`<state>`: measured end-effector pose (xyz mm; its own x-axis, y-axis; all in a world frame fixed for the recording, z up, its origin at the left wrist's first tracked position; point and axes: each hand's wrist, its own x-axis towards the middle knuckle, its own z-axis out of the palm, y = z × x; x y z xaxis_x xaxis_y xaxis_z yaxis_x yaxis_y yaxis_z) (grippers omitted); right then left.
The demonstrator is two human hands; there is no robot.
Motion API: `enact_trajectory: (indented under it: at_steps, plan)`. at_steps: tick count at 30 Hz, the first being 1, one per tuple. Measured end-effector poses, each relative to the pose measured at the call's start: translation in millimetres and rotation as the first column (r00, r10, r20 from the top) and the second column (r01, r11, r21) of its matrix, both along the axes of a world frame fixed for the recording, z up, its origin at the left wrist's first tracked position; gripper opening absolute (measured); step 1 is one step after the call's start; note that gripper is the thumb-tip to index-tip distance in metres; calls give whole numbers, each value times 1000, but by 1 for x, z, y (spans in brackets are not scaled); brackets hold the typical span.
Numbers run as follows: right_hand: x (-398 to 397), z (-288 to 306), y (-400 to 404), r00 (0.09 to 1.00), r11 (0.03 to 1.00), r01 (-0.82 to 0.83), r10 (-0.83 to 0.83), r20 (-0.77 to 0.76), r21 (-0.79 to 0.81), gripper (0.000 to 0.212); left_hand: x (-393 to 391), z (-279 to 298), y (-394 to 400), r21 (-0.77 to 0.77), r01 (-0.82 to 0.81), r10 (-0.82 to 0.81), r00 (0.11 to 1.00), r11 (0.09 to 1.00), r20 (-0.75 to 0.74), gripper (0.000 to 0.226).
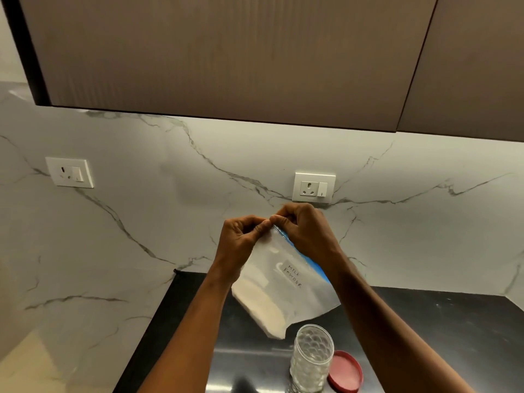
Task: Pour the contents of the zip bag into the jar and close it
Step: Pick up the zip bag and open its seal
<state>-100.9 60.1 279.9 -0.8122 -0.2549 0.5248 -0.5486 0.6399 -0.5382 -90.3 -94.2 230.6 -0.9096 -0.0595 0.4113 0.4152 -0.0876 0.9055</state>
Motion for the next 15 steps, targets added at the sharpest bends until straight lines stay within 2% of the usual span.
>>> enact_trajectory:
  at_steps: [7, 15]
  plan:
    - [9, -7, 21, 998, 998, 30, -33, 53, 55, 18, -2, 2, 17, -39, -100, 101, 995, 994, 2, 10]
    - [34, -18, 55, 994, 995, 16, -27, 103, 102, 15, -4, 19, 7, 37, -228, 229, 973, 973, -24, 9]
